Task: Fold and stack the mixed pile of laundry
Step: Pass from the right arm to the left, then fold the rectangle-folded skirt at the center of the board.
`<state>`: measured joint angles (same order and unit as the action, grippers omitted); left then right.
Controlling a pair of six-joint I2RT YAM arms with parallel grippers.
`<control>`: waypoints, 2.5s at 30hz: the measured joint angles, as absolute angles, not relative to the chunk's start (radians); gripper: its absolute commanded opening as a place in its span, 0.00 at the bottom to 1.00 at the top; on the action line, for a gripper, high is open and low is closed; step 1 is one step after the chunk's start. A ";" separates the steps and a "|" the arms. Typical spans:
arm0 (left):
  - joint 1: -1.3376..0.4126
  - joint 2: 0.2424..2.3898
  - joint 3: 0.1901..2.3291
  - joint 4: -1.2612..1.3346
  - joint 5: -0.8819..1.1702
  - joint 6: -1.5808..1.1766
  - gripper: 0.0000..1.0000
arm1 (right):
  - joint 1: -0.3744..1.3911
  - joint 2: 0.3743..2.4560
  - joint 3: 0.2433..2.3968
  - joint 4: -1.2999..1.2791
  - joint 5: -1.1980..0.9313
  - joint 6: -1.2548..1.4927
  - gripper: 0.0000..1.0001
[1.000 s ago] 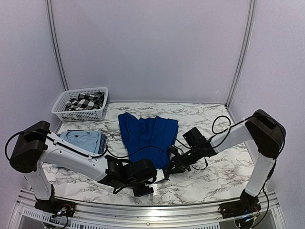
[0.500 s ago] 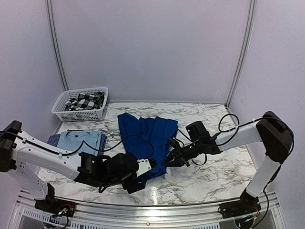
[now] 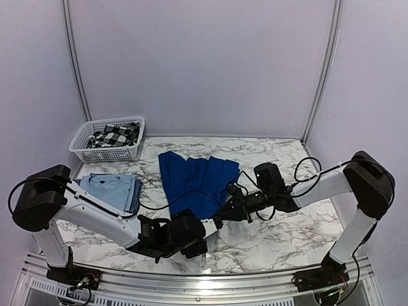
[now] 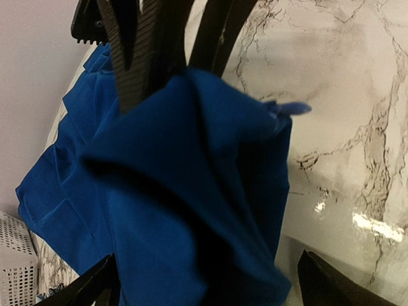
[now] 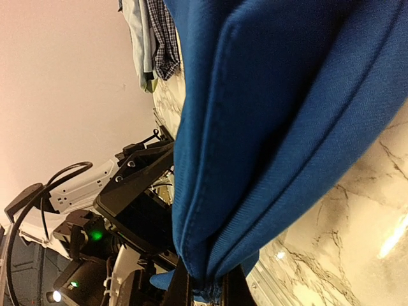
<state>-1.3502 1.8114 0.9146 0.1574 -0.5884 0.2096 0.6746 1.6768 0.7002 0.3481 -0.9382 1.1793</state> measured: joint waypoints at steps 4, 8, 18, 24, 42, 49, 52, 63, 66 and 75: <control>-1.350 1.871 0.936 0.188 -0.641 0.192 0.70 | 0.675 1.675 0.688 0.393 -0.938 1.223 0.00; -1.350 1.881 0.935 0.187 -0.706 0.174 0.16 | 0.674 1.653 0.657 0.395 -0.937 1.234 0.00; -1.357 1.850 0.989 0.050 -0.672 0.193 0.00 | 0.624 1.607 0.677 0.169 -0.946 1.054 0.47; -1.373 1.795 1.035 -0.168 -0.554 0.186 0.00 | 0.515 1.587 1.037 -0.271 -0.831 0.640 0.44; -1.369 1.734 1.457 -0.799 -0.251 0.112 0.00 | 0.785 2.093 1.316 -0.288 -0.898 0.361 0.31; -1.330 1.733 1.591 -0.930 -0.200 0.138 0.02 | 0.925 2.056 1.171 -0.189 -0.975 0.370 0.35; -1.325 1.733 1.603 -0.956 -0.162 0.164 0.04 | 0.961 2.037 1.153 -0.186 -0.990 0.369 0.41; -1.293 1.733 1.603 -0.972 -0.040 0.249 0.05 | 0.752 1.975 1.380 -0.403 -0.925 0.242 0.53; -1.246 1.737 1.617 -0.976 -0.006 0.272 0.06 | 0.667 1.965 1.414 -0.421 -0.868 0.233 0.52; -1.136 1.829 1.718 -0.987 0.026 0.358 0.15 | 0.644 2.151 1.422 -0.455 -0.832 0.235 0.44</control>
